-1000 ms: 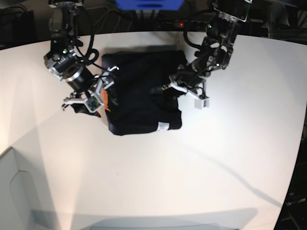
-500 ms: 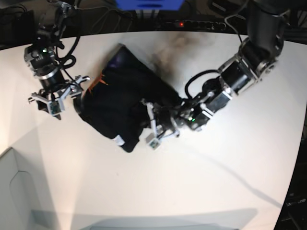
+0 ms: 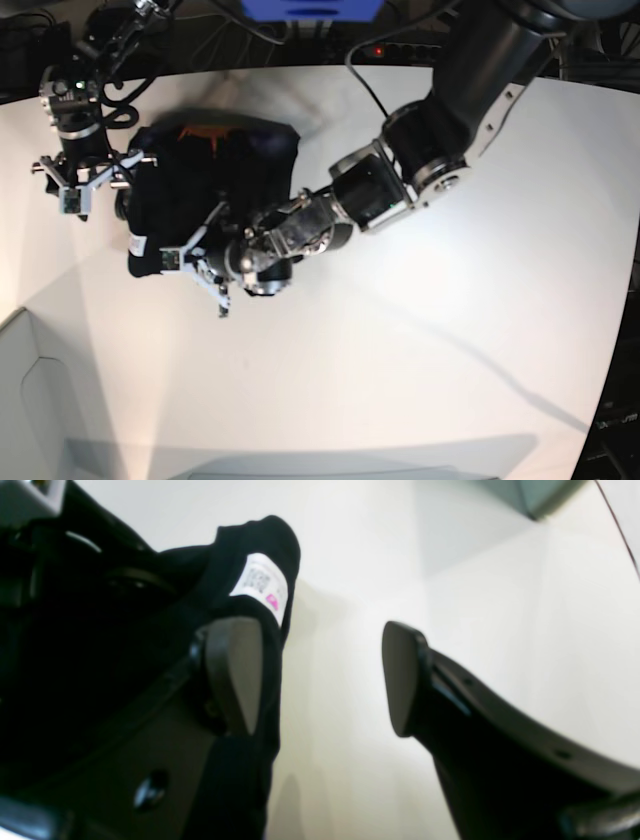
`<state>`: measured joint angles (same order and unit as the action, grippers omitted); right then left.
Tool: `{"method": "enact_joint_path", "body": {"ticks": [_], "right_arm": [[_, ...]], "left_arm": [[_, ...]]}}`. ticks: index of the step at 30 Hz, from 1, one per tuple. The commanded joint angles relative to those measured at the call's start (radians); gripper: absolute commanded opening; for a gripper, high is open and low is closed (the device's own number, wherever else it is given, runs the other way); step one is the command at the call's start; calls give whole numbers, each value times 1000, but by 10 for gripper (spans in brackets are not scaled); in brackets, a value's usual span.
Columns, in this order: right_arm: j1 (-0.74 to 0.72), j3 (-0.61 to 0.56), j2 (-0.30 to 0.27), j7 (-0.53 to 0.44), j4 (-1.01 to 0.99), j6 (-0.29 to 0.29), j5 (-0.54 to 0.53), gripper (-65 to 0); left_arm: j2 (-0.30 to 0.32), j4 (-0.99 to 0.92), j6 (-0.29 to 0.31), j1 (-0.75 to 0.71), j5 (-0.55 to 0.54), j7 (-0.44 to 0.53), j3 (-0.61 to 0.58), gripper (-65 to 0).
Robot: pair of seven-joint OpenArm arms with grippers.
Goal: Fold the T-shirt properly
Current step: 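Push the bundle toward the right gripper with the left gripper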
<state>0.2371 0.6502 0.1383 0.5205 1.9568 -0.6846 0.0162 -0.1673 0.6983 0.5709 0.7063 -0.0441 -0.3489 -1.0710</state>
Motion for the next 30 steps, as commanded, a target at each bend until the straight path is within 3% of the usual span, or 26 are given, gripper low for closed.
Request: {"method": "enact_joint_path", "body": {"ticks": [1,8,15,17,22,30], "right_arm": [[-5,-2,2,-24,20,-14,-19,-270],[-5,-2,4,-24,20,-14,-17,-270],[-12,-8,4,-29,20,-14,-17,-270],[-14,-7,2,-30,20,-14,-17,-270],[-15,-13,-1,-30,59,-14,-20,-295],[17,-50,14,-30,74,-14,-22,-497]], "left_arm": [[10,-29,22,25,42,-59,-5,-643],[10,-42,13,48,45,-65,1,-535],[10,-2,13,94,45,-68,1,-292],[22,53,13,98,45,-77,1,-248],[94,278,13,114,45,-175,133,-246],[274,751,13,-33,45,-350,420,-246]]}}
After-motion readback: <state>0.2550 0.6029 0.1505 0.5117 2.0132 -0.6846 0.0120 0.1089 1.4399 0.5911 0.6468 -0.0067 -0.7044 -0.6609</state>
